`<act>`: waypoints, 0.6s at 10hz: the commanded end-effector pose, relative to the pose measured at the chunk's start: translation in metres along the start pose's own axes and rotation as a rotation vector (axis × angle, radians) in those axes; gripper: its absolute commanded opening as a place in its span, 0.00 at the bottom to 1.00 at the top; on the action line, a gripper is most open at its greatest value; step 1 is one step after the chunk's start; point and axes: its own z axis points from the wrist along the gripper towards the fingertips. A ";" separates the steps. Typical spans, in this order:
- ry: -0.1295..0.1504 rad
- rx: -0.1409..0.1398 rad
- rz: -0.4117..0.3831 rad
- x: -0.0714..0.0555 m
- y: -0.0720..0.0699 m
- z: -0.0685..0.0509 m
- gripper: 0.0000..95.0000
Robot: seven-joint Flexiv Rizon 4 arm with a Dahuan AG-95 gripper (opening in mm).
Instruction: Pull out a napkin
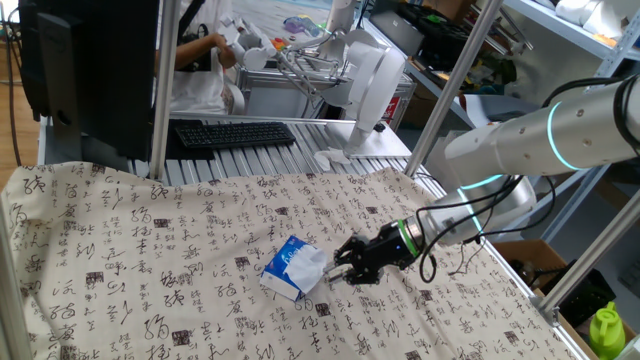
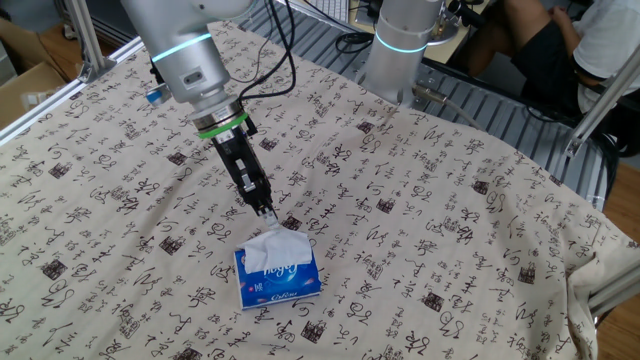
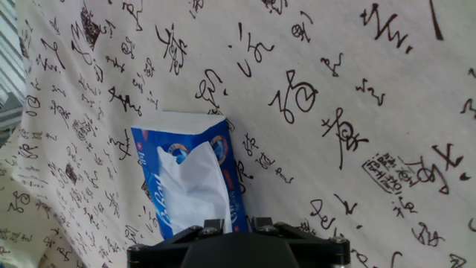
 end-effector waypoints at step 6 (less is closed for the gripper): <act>-0.005 -0.032 0.010 -0.002 -0.003 0.007 0.40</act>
